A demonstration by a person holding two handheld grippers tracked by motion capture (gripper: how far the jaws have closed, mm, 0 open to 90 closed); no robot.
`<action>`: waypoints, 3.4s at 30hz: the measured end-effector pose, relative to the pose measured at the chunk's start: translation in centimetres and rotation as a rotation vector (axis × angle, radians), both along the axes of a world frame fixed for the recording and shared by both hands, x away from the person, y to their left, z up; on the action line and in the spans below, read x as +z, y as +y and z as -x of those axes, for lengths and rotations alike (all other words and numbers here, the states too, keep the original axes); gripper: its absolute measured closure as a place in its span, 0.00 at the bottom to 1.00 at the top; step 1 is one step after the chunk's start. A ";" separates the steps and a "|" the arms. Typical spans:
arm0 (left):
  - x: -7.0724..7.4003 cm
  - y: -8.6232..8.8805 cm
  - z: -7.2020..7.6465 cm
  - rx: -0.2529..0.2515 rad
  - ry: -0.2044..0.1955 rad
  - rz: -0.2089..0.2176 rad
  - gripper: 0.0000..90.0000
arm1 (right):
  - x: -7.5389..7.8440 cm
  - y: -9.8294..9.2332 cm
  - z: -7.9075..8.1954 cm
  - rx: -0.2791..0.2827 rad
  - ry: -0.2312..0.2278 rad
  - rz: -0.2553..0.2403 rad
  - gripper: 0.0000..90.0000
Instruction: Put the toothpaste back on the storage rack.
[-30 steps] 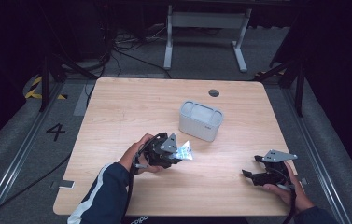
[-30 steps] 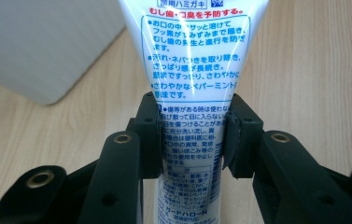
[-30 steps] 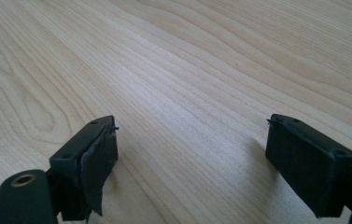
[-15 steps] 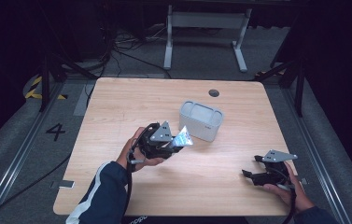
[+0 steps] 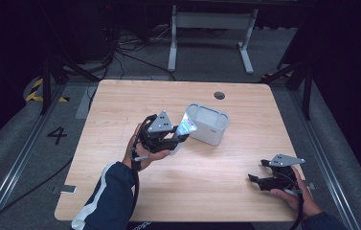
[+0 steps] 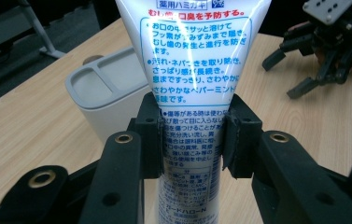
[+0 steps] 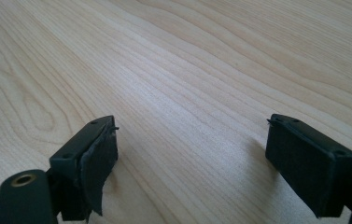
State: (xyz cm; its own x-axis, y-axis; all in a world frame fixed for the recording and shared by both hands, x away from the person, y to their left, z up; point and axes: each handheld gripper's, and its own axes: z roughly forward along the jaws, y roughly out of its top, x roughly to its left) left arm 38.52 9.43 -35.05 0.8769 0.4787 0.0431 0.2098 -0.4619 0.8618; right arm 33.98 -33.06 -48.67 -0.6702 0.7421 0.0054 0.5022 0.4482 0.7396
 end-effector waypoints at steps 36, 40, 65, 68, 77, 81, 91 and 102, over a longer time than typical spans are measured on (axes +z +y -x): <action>2.0 -2.1 -2.1 0.096 -0.060 0.170 0.73 | 0.0 0.0 0.0 0.001 0.000 0.000 0.19; 2.0 -2.5 -2.5 0.103 -0.066 0.184 0.73 | 0.0 0.0 0.0 0.001 -0.001 -0.001 0.19; 2.6 -4.4 -4.1 0.132 -0.093 0.257 0.73 | 0.0 0.0 0.0 0.001 -0.001 0.000 0.19; 2.8 -4.8 -4.2 0.133 -0.095 0.256 0.73 | 0.0 0.0 0.0 0.001 0.000 -0.001 0.19; 3.0 -5.7 -4.9 0.136 -0.102 0.276 0.74 | 0.0 0.0 0.0 0.005 -0.001 0.000 0.19; 2.9 -6.2 -5.3 0.130 -0.115 0.284 0.74 | 0.0 0.0 0.1 0.005 -0.001 -0.002 0.19; 2.3 -7.0 -5.9 0.125 -0.131 0.295 0.74 | 0.0 0.0 0.1 0.005 -0.002 -0.001 0.19; 1.6 -7.6 -6.5 0.144 -0.122 0.297 0.74 | 0.0 0.0 0.1 0.006 -0.005 0.000 0.19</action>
State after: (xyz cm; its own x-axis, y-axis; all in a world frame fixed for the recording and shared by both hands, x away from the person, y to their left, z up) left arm 44.98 1.86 -33.41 0.7965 0.6044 -0.0164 0.1419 -0.1606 0.9768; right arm 33.93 -33.09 -48.68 -0.6751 0.7378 0.0021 0.4955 0.4513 0.7421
